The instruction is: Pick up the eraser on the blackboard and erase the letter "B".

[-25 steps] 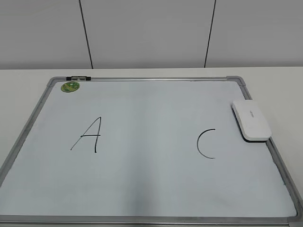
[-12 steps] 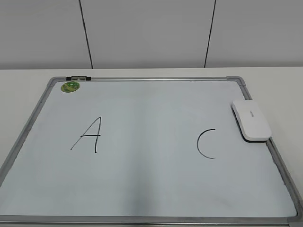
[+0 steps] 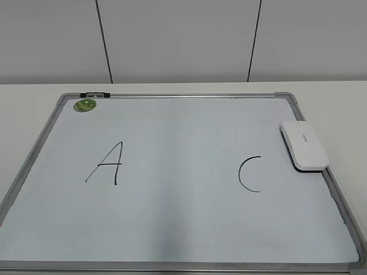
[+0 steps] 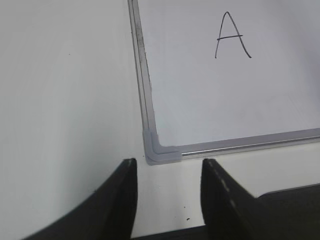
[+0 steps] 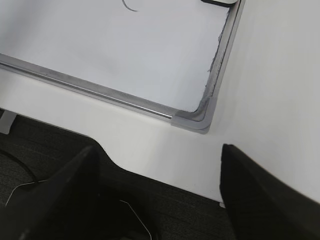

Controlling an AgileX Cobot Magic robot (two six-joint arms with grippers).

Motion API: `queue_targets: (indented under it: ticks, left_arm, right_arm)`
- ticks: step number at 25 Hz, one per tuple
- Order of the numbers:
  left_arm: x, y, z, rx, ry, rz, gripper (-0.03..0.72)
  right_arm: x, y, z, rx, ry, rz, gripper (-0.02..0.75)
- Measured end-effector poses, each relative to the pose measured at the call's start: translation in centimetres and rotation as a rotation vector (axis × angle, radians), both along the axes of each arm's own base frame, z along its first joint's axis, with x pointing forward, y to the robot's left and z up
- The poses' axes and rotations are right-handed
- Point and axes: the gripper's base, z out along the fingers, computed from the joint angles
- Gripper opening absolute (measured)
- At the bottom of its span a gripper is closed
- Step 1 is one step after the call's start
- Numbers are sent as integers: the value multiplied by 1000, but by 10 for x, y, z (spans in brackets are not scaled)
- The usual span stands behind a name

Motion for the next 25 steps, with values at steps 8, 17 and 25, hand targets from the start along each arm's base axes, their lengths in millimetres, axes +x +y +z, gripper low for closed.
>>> queue_targets:
  ticks: [8,17,25]
  left_arm:
    - [0,0,0,0,0,0,296]
    - [-3,1,0,-3,-19,51,277]
    - [-12,3,1,-10,-81,144,263]
  right_arm:
    - [0,0,0,-2,2,2,555]
    - [-3,-1,0,3,-17,-2,555]
    - [-26,-8,4,34,-180,-166,555]
